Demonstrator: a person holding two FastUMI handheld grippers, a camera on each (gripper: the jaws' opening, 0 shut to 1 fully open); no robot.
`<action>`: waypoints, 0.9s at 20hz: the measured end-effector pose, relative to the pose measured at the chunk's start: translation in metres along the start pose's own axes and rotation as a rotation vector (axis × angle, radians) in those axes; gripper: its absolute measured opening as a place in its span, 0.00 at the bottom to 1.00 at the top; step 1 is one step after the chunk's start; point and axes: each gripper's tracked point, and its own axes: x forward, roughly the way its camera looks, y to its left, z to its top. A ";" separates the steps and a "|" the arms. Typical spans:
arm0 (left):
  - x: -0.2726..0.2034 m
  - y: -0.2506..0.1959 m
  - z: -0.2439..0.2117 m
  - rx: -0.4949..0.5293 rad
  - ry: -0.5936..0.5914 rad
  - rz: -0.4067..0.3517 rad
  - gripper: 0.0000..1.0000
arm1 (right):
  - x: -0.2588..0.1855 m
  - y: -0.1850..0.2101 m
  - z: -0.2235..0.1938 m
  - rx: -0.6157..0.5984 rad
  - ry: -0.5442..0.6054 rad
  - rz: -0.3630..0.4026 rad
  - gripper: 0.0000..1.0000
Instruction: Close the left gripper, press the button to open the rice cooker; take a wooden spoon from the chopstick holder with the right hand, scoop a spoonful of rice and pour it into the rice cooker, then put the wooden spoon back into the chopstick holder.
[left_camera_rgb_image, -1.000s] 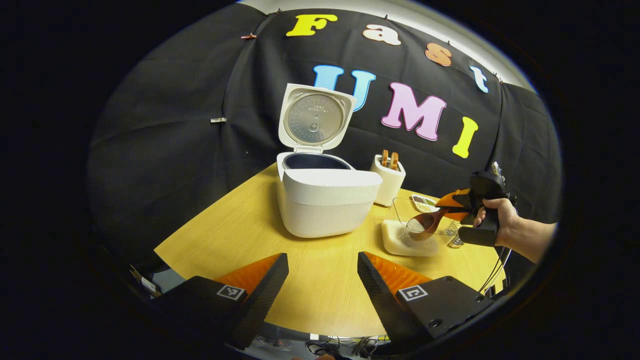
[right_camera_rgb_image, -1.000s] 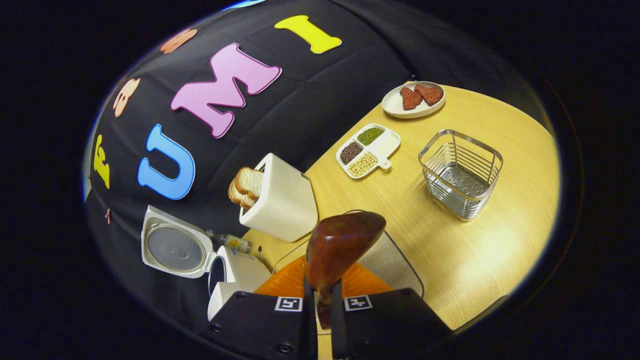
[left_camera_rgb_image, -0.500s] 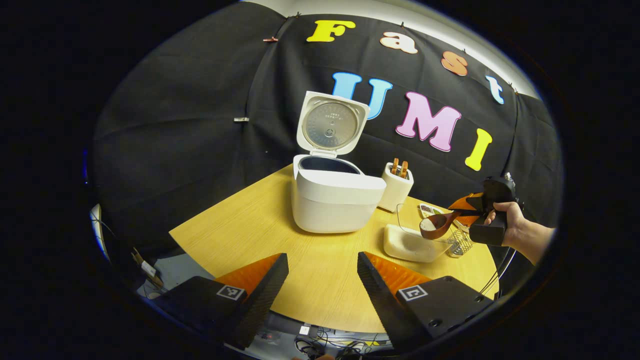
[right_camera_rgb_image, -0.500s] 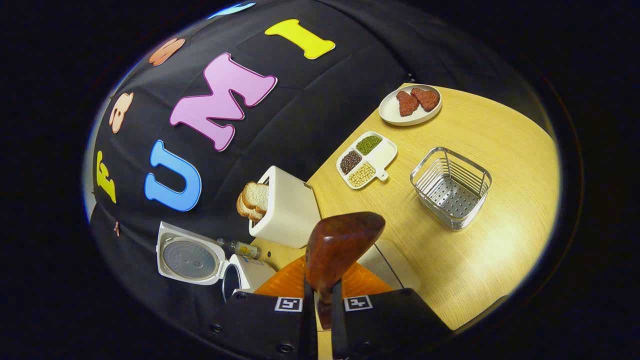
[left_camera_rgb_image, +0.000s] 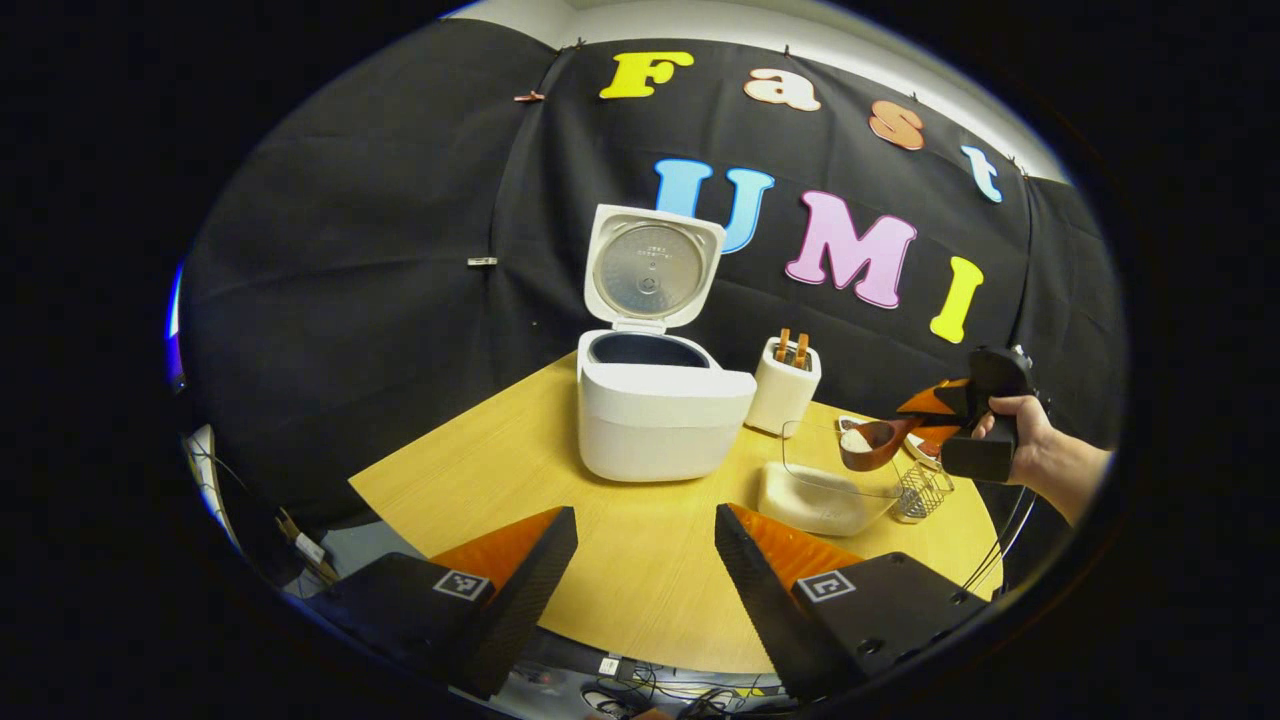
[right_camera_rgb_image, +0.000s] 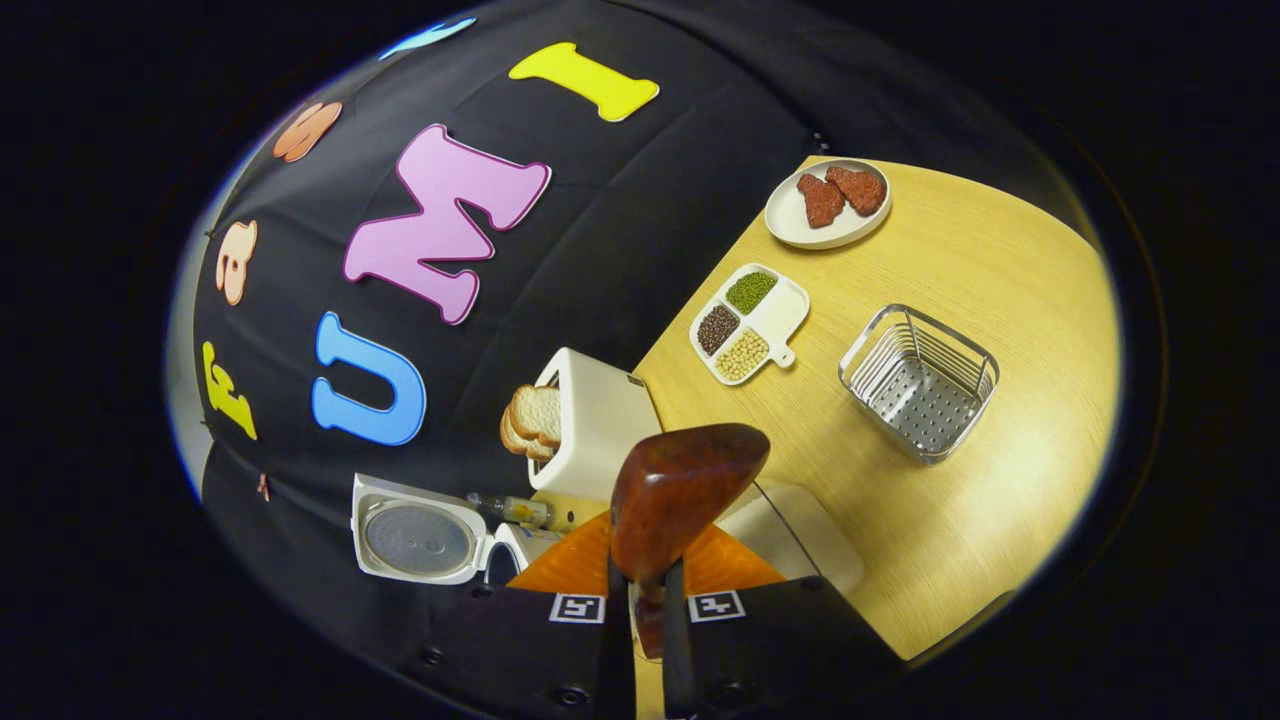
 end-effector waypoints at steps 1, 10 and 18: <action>0.002 -0.002 0.002 0.004 0.003 -0.013 0.96 | -0.001 0.007 0.002 0.016 0.000 0.005 0.11; 0.009 0.004 0.022 0.062 -0.027 -0.104 0.96 | -0.008 0.103 0.017 0.032 -0.052 0.082 0.15; 0.014 0.063 0.025 0.021 -0.017 -0.067 0.96 | 0.014 0.196 -0.044 0.038 0.004 0.156 0.15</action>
